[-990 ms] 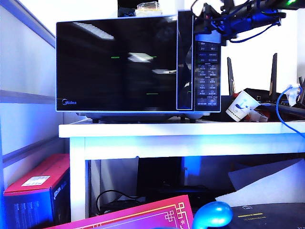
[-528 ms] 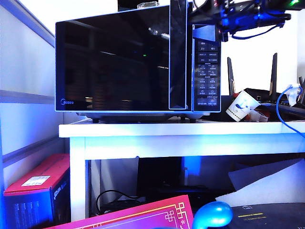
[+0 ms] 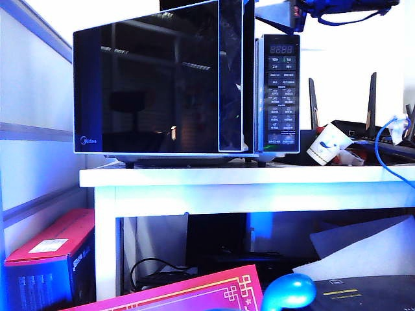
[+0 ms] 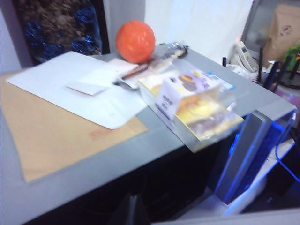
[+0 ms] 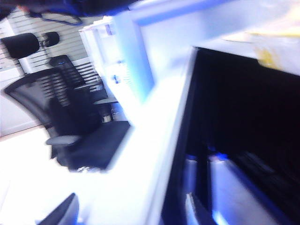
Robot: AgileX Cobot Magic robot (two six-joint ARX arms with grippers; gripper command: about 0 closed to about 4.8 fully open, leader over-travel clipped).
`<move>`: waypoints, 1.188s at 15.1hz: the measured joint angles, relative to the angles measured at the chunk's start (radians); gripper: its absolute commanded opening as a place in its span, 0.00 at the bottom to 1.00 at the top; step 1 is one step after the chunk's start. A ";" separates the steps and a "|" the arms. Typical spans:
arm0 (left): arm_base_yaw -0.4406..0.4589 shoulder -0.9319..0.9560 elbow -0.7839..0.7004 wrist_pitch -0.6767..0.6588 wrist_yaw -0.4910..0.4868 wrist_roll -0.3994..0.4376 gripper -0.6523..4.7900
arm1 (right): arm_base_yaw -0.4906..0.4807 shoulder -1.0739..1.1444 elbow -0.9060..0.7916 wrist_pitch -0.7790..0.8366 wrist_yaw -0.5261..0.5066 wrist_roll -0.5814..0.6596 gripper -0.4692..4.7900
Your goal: Open the microwave door, place the box of snacks from the top of the microwave inside, then close the microwave door.
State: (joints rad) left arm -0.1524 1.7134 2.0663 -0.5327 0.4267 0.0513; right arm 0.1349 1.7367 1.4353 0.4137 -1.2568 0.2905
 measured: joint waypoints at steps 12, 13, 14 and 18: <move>0.000 0.026 0.000 0.069 -0.003 0.000 0.11 | 0.024 -0.017 0.000 -0.002 -0.090 0.103 0.64; 0.000 0.039 0.000 0.074 -0.004 0.000 0.11 | 0.029 -0.025 0.001 -0.002 -0.086 0.103 0.64; -0.002 0.051 0.000 0.080 -0.004 -0.001 0.11 | 0.039 -0.028 0.008 0.000 -0.086 0.104 0.64; -0.011 0.111 0.000 0.108 0.024 -0.001 0.11 | 0.050 -0.028 0.013 -0.001 -0.082 0.124 0.61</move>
State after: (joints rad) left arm -0.1638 1.8244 2.0663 -0.4244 0.4507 0.0505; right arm 0.1852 1.7084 1.4487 0.4126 -1.3388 0.4149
